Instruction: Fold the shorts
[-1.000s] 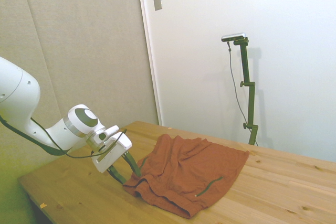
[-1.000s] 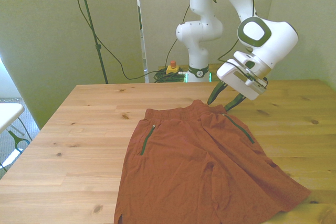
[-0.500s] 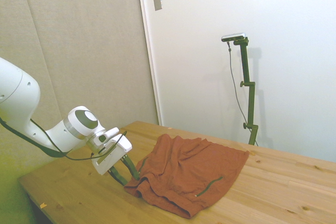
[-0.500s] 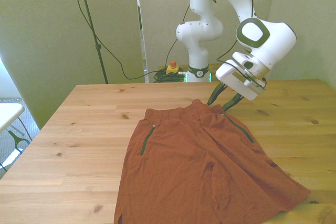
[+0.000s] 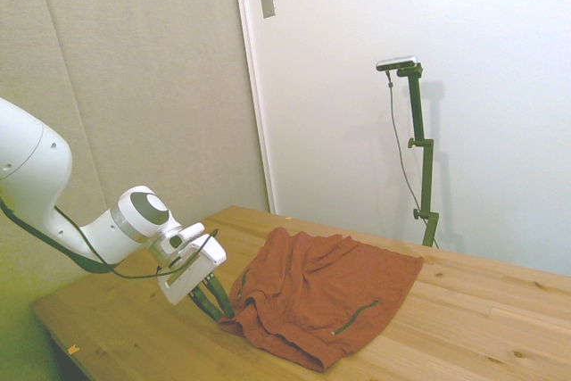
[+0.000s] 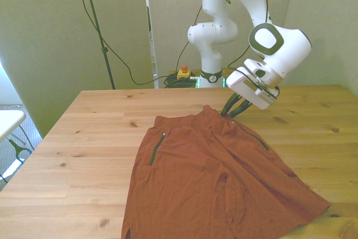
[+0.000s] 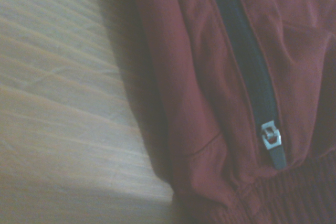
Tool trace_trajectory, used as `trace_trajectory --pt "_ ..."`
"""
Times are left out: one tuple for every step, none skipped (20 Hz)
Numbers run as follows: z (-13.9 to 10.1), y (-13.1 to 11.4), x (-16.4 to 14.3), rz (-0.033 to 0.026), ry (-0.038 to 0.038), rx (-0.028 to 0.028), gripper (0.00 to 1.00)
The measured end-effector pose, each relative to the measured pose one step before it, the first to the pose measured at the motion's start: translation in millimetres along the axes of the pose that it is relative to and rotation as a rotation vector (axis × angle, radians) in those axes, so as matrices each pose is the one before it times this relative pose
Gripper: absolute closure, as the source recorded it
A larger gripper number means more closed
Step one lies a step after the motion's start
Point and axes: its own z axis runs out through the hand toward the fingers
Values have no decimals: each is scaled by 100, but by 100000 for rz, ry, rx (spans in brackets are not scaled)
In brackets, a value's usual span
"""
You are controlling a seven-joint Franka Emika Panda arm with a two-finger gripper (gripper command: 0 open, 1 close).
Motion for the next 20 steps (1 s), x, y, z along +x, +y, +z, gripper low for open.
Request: trace_trajectory --pt "77 -47 -48 35 -118 -107 100" --pt "79 -52 -49 -47 -123 -110 100" --pt "75 -50 -43 -70 -117 -104 100" --pt "78 -46 -41 -90 -120 -108 100" --pt "58 -46 -30 -21 -88 -74 100" --pt "-2 -16 16 52 3 12 100" --pt "-40 -3 54 142 58 71 100" --pt "-44 -1 52 133 62 78 100" --pt "-21 -2 30 82 31 40 100" --pt "-32 -3 30 76 47 58 100" --pt "-67 -8 49 128 108 246 100" --pt "-111 -39 56 185 139 708 100" --pt "-213 -29 77 498 -60 1218 100" --pt "-427 58 172 1222 -392 1804 100" --pt "-616 201 277 1676 -343 1874 100" --pt "-799 371 394 1830 92 1879 100" --pt "-935 494 474 2131 -159 2273 100" --pt "-1032 587 541 1862 12 2249 100" --pt "-1050 678 610 1953 -13 2284 100" --pt "-899 707 649 1878 139 2059 100"
